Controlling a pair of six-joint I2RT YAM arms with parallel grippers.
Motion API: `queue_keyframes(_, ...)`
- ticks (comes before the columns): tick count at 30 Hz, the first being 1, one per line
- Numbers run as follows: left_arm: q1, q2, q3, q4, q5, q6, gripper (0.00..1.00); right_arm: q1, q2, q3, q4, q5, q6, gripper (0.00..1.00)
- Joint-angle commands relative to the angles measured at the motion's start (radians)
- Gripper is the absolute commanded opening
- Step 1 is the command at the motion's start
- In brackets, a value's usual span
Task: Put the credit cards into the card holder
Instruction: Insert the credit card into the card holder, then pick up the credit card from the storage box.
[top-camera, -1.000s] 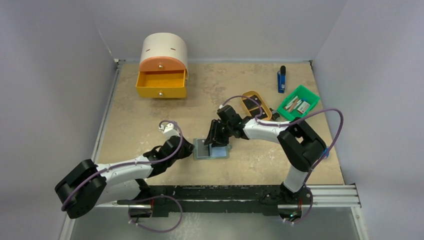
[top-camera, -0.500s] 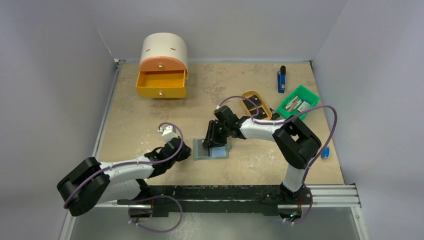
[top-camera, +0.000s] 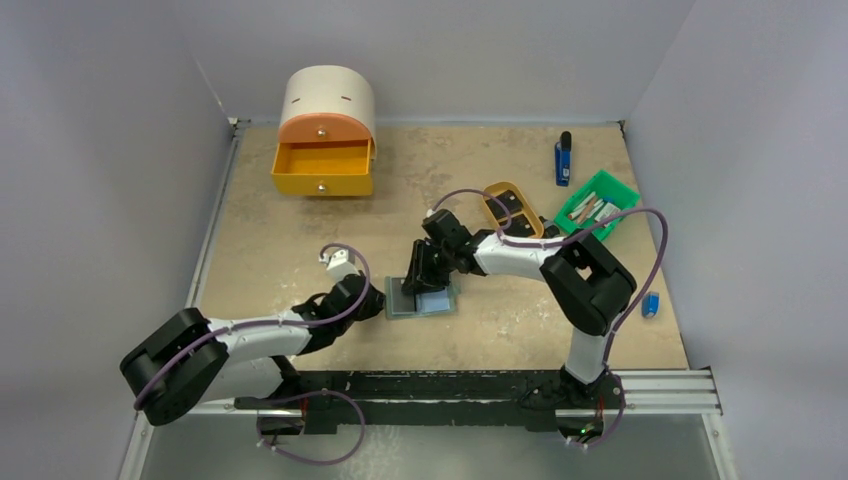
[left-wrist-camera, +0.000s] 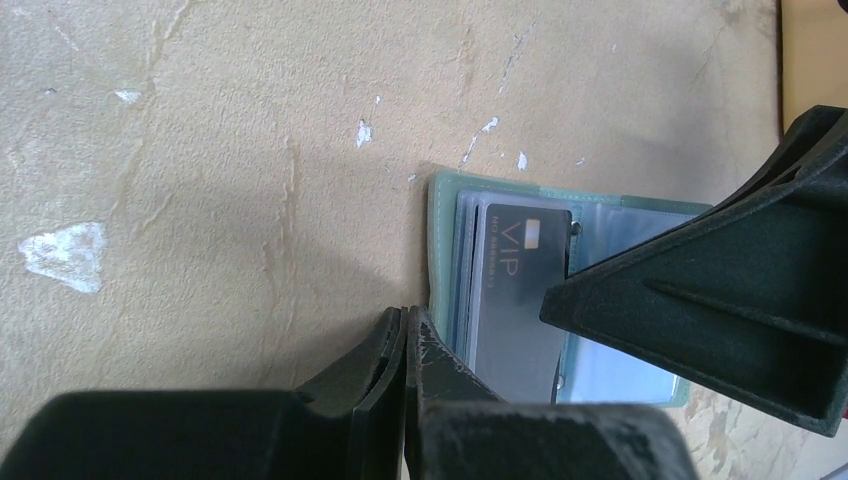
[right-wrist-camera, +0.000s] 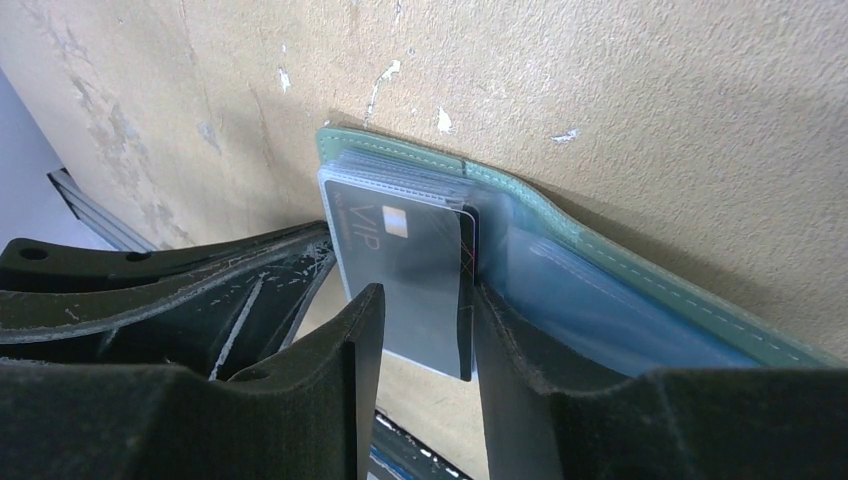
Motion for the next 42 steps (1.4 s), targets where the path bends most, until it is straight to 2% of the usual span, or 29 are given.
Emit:
queue_keyframes(1, -0.005, -0.012, 0.008, 0.006, 0.020, 0.011, 0.00, 0.024, -0.020, 0.026, -0.006, -0.038, -0.004, 0.40)
queue_keyframes(12, -0.003, -0.238, 0.059, -0.260, -0.106, 0.040, 0.00, 0.003, -0.214, -0.035, -0.091, 0.063, -0.028, 0.47)
queue_keyframes(16, -0.005, -0.282, 0.099, -0.329, -0.121, 0.068, 0.05, -0.045, -0.322, -0.062, -0.123, 0.128, -0.069, 0.47)
queue_keyframes(20, -0.004, -0.317, 0.136, -0.354, -0.118, 0.110, 0.21, -0.204, -0.481, -0.175, -0.042, 0.108, -0.073, 0.47)
queue_keyframes(24, -0.003, -0.351, 0.164, -0.315, -0.081, 0.155, 0.47, -0.416, -0.620, -0.336, 0.172, 0.016, -0.010, 0.52)
queue_keyframes(27, -0.004, -0.366, 0.152, -0.251, -0.053, 0.158, 0.64, -0.459, -0.671, -0.328, 0.168, 0.133, -0.058, 0.53)
queue_keyframes(30, -0.004, -0.341, 0.147, -0.141, 0.008, 0.160, 0.67, -0.506, -0.654, -0.293, 0.141, 0.257, -0.058, 0.56)
queue_keyframes(32, -0.003, -0.318, 0.148, -0.105, 0.042, 0.160, 0.67, -0.560, -0.615, -0.273, 0.153, 0.267, -0.014, 0.57)
queue_keyframes(37, -0.004, -0.294, 0.150, -0.126, 0.039, 0.139, 0.63, -0.628, -0.495, -0.219, 0.185, 0.316, 0.069, 0.57)
queue_keyframes(42, -0.004, -0.297, 0.139, -0.163, 0.002, 0.107, 0.61, -0.639, -0.344, -0.151, 0.198, 0.346, 0.128, 0.56)
